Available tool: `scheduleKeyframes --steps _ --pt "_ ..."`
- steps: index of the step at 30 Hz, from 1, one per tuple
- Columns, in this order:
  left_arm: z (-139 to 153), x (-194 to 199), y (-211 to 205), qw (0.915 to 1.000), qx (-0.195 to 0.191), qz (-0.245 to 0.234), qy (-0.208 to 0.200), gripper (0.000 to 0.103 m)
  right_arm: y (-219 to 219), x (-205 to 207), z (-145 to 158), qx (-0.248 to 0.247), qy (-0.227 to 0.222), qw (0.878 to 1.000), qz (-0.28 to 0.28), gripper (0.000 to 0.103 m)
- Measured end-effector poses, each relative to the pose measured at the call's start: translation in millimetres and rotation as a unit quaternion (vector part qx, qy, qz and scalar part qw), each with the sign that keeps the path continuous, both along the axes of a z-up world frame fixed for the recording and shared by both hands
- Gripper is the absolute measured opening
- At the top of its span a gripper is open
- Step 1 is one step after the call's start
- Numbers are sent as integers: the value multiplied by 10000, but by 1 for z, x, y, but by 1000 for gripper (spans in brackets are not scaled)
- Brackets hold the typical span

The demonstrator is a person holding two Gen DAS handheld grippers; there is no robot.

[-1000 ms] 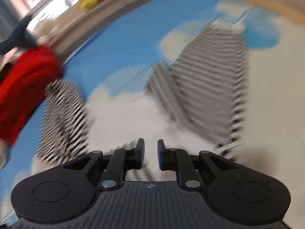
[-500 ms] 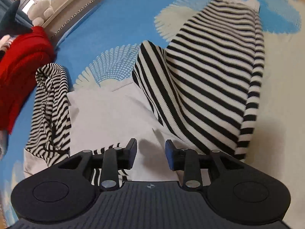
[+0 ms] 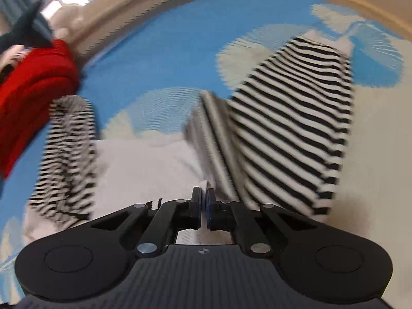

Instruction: Fold small clothes

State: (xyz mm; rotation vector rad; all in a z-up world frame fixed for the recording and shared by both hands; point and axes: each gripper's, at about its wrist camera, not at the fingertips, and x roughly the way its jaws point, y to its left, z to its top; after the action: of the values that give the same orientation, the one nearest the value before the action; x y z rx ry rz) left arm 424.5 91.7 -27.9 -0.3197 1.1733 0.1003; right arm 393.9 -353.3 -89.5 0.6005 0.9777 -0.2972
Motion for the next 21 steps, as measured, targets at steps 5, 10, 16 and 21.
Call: scheduleKeyframes --steps 5,10,16,21 --pt "1 -1 -2 10000 -41 -40 -20 39 -6 -4 -9 37 496 9978 -430 9" --pt "2 -1 -5 9999 -80 -92 -31 39 12 -6 14 238 80 9994 255 26" --pt "5 -2 -11 9999 -130 -103 -47 39 13 -6 -19 679 916 9915 629 30" --pt "13 -3 -17 9996 81 -198 -196 39 -7 -7 19 193 119 9986 479 37"
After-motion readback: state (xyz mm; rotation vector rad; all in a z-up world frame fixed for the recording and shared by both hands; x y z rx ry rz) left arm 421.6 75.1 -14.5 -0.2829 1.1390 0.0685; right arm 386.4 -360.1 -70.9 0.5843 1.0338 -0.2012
